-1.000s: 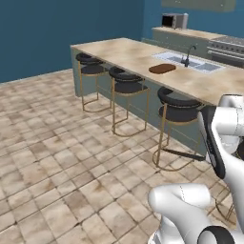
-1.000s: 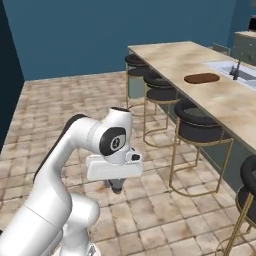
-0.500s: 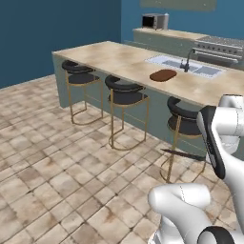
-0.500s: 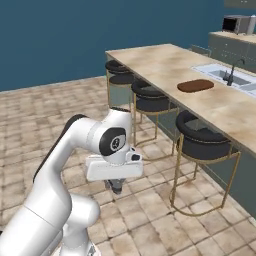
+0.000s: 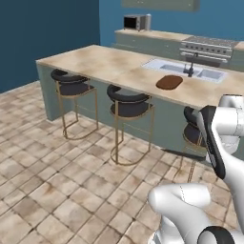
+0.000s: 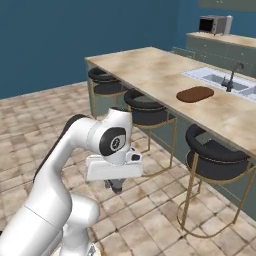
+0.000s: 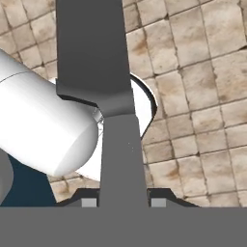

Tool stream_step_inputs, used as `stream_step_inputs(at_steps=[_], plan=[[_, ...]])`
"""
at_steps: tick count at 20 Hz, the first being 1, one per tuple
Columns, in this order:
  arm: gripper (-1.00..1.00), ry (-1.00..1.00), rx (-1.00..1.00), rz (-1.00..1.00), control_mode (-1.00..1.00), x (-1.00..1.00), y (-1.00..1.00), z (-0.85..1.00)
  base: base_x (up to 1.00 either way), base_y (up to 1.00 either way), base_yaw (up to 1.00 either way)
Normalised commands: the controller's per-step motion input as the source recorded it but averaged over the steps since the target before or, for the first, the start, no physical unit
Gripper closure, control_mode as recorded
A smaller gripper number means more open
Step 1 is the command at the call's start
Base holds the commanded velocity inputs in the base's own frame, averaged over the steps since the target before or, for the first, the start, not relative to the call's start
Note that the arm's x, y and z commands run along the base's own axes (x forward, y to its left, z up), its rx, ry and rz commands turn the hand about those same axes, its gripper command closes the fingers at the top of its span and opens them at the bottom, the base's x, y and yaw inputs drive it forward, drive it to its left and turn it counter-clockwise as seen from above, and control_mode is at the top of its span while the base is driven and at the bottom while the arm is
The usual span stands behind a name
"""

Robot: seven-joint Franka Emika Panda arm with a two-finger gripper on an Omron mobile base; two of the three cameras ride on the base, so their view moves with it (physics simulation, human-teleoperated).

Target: Pick up the knife from the drawer and place it on the cutting board. Then place the meat from the plate to the cutting board.

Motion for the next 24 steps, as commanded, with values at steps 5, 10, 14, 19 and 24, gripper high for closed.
stream_step_inputs(at_steps=[5,10,14,19,24], plan=[[1.00,0.00,0.00,0.00,1.00,0.00,0.00,0.00,0.92,0.71,-0.30],[1.00,0.00,0.00,0.00,1.00,0.00,0.00,0.00,0.88,0.61,-0.31],[1.00,0.00,0.00,0.00,1.00,0.00,0.00,0.00,0.84,0.51,-0.34],[1.00,0.00,0.00,0.00,1.00,0.00,0.00,0.00,0.80,0.38,-0.37],[1.00,0.00,0.00,0.00,1.00,0.00,0.00,0.00,0.77,0.11,-0.33]])
